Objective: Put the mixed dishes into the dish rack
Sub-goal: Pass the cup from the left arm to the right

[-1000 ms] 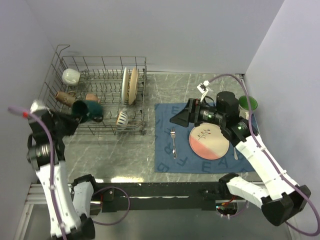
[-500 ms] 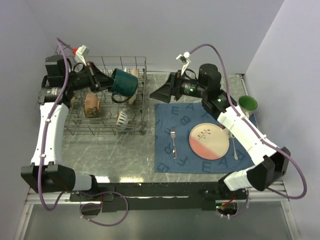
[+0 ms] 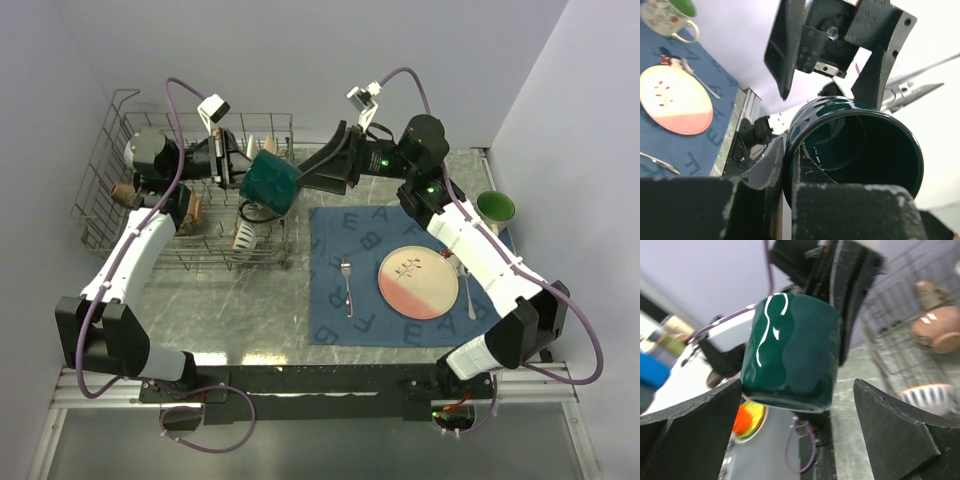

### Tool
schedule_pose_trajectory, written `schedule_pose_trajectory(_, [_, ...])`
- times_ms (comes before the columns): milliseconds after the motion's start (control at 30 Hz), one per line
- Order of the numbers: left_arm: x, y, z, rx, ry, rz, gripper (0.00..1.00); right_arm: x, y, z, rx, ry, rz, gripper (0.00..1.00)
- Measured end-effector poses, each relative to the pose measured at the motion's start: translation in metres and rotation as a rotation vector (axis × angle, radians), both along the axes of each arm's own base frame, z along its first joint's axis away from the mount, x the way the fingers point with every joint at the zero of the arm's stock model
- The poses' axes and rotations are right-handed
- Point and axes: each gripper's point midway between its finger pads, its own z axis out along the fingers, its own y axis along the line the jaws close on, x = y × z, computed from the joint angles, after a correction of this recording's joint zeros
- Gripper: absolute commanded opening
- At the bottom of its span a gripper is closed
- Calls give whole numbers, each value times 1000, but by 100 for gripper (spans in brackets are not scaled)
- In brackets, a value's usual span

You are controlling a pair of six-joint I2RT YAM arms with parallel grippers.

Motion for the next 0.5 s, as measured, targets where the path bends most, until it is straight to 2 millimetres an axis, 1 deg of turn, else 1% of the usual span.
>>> schedule_pose_trajectory(100, [-8, -8, -1, 4, -20, -46, 1, -8, 1, 1, 6, -1, 60, 100])
schedule_pose_trajectory(233, [-14, -16, -5, 30, -43, -106, 1, -10, 4, 1, -13, 7, 122, 100])
schedule_pose_trajectory(333, [-10, -20, -2, 51, -91, -128, 1, -10, 7, -1, -35, 21, 169, 100])
schedule_pose_trajectory(400, [-6, -20, -2, 65, -131, -130, 1, -13, 6, -6, -54, 40, 192, 100])
schedule_pose_trajectory(500, [0, -22, -8, 85, -143, -130, 1, -18, 4, -17, -88, 57, 226, 100])
